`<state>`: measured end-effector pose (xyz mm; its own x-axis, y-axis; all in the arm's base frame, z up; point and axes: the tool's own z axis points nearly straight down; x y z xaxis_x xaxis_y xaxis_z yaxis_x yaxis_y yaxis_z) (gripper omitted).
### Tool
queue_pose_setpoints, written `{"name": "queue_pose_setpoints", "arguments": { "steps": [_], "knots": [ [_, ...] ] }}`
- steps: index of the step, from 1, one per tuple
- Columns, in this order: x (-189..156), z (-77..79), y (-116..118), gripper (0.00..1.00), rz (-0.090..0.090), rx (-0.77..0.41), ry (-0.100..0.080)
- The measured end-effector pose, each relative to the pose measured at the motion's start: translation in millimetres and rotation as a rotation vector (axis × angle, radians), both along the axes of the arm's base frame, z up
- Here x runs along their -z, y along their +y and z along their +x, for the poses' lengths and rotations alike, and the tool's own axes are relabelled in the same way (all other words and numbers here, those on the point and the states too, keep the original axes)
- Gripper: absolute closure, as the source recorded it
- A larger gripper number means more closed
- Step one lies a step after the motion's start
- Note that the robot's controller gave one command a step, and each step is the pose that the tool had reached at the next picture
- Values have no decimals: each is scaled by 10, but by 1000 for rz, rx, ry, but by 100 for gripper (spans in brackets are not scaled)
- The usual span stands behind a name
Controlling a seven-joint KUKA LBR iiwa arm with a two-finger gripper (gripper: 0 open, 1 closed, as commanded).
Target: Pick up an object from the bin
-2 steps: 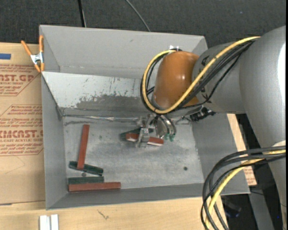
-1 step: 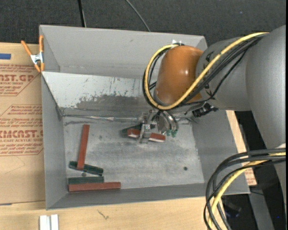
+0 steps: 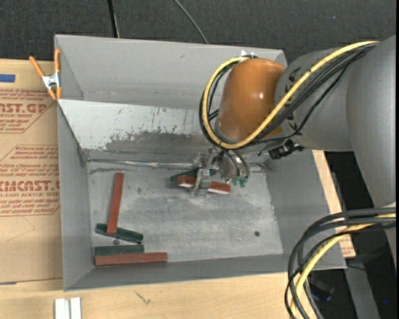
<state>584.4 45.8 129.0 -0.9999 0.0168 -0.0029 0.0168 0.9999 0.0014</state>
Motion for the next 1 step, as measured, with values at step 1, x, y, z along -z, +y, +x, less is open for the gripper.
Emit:
{"name": "queue_pose_setpoints", "arguments": {
  "steps": [1],
  "knots": [
    [-127, -15, 0, 100, -1, 0, 6]
  ]
}}
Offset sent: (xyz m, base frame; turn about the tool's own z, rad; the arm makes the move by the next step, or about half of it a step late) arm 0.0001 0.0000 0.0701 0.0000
